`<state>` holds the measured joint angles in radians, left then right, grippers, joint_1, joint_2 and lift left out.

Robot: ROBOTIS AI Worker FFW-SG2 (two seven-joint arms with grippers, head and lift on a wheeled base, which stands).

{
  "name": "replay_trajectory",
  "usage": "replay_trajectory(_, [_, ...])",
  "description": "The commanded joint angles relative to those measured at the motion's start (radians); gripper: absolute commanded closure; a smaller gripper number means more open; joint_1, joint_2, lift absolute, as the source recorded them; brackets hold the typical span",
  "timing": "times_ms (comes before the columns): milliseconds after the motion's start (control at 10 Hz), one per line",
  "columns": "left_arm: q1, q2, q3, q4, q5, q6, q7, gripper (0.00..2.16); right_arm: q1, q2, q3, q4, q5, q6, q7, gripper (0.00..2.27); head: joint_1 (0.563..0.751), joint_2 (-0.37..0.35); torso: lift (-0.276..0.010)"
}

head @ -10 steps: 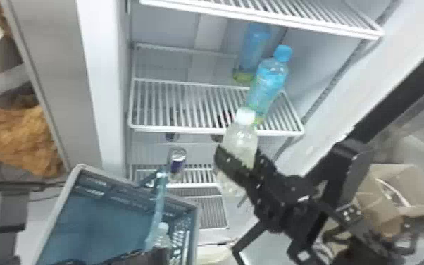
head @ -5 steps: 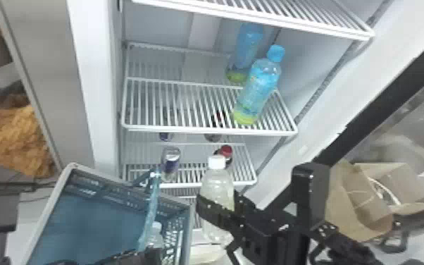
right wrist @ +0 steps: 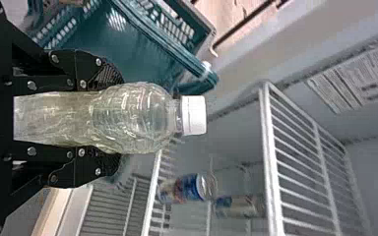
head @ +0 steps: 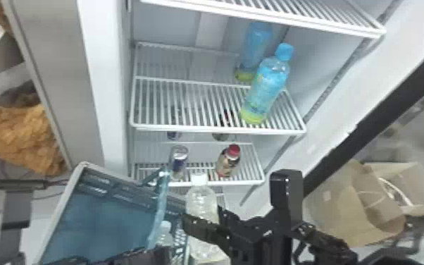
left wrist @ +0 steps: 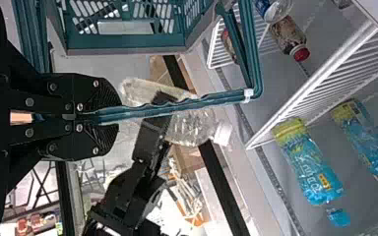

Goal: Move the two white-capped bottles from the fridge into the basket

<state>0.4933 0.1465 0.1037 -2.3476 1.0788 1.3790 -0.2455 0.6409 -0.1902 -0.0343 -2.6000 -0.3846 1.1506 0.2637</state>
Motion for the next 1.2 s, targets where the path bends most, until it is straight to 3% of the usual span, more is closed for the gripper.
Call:
replay_trajectory(0, [0.0,-0.001,0.0,0.0,0.0,-0.002,0.0,1.21,-0.025,-0.002,0.004,0.041,-0.022,0.025,0.017,0.9,0.695,-0.242,0.0])
replay_trajectory(100, [0.0,-0.001,0.002,0.0,0.0,-0.002,0.0,1.21,-0.047,-0.005,0.01,0.073,-0.024,0.027,0.043,0.9,0.695,-0.226,0.0])
replay_trajectory(400, [0.002,-0.001,0.004,0.0,0.002,0.0,0.0,1.21,-0.067,-0.011,0.03,0.068,0.04,0.01,0.066,0.39,0.695,-0.203,0.0])
replay_trajectory(600, [0.002,-0.002,0.004,0.0,0.002,-0.002,0.0,1.21,-0.064,-0.011,0.032,0.039,0.075,0.01,0.066,0.21,0.695,-0.209,0.0])
replay_trajectory(1100, [0.007,-0.005,0.008,0.0,0.002,-0.005,0.0,1.21,0.014,-0.006,0.04,-0.084,0.165,-0.198,0.011,0.13,0.695,-0.23,0.0])
